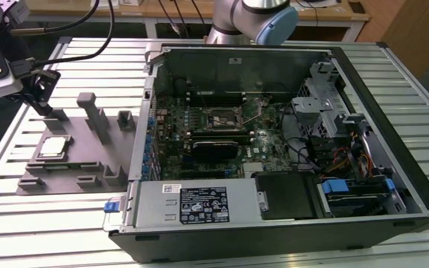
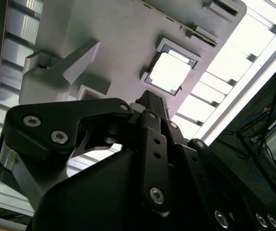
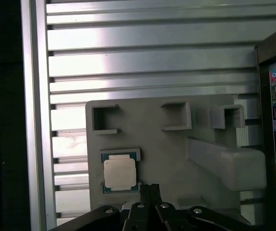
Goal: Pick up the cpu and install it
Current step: 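Pick up the cpu and move it towards the insertion slot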
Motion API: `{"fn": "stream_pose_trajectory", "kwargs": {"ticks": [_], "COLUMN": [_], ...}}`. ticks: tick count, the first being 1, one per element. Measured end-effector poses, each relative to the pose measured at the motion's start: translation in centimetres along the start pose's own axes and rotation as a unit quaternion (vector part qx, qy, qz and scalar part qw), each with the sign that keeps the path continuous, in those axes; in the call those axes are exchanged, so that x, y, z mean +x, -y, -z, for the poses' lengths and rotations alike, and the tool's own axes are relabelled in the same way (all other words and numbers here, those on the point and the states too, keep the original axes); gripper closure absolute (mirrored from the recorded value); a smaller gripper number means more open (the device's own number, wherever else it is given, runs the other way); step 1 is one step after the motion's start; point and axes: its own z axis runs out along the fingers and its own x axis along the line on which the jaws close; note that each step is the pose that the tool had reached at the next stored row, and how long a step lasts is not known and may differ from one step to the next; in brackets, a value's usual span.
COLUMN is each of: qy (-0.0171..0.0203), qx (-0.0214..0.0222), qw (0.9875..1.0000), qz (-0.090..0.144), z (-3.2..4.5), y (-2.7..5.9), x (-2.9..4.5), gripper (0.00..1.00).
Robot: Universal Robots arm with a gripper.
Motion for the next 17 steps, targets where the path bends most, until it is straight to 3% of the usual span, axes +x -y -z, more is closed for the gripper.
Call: {"fn": "stream_pose_trajectory", "kwargs": {"ticks": [17], "qy": [-0.0001], "qx": [0.0031], "qw": [1.0], "qz": [0.0], "z": [-2.32], "y": [0.2], "x": [1.55], "gripper": [0.89]}}
